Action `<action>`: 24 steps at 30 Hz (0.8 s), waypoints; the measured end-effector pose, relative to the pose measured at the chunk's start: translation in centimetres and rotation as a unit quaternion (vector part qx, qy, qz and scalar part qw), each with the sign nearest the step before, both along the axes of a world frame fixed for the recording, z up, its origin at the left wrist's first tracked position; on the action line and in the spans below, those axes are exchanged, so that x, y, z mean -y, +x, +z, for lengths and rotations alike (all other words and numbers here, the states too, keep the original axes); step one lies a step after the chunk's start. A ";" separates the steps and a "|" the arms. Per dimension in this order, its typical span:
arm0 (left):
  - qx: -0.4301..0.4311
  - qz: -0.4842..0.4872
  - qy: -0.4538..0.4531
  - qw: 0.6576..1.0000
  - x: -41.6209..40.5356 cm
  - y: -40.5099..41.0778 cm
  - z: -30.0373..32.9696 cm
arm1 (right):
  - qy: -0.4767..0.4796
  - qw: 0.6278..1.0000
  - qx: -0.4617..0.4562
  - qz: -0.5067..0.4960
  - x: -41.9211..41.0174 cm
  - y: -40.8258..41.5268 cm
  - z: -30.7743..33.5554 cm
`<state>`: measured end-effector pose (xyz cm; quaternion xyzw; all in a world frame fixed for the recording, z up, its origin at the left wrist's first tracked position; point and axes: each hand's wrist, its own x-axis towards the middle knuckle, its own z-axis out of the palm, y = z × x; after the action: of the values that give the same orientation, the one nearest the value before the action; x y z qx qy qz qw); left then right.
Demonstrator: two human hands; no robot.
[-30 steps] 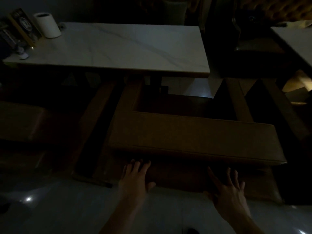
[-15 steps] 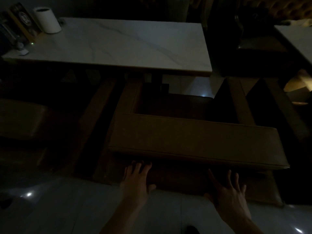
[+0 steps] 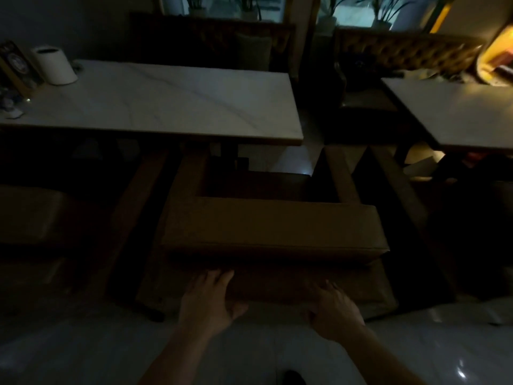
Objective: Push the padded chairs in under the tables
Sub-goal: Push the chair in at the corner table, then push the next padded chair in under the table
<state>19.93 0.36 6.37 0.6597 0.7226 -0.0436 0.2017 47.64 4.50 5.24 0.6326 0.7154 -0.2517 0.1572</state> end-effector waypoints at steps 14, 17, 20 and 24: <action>0.043 -0.062 -0.008 0.997 2.0 8.9 10.9 | 0.095 0.993 -0.062 -0.032 5.6 8.4 12.8; 0.041 -0.076 -0.009 0.996 2.0 13.1 12.8 | 0.099 0.992 -0.065 -0.041 6.3 11.8 14.7; 0.046 -0.089 -0.014 0.995 2.0 18.4 14.4 | 0.114 0.990 -0.060 -0.053 7.0 17.0 15.7; 0.053 -0.102 -0.010 0.993 2.4 26.5 16.0 | 0.123 0.986 -0.047 -0.101 8.6 25.7 17.2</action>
<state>46.40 -2.04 22.41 0.7291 0.6396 -0.0355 0.2410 73.33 -4.11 22.45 0.7035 0.6800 -0.2059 0.0177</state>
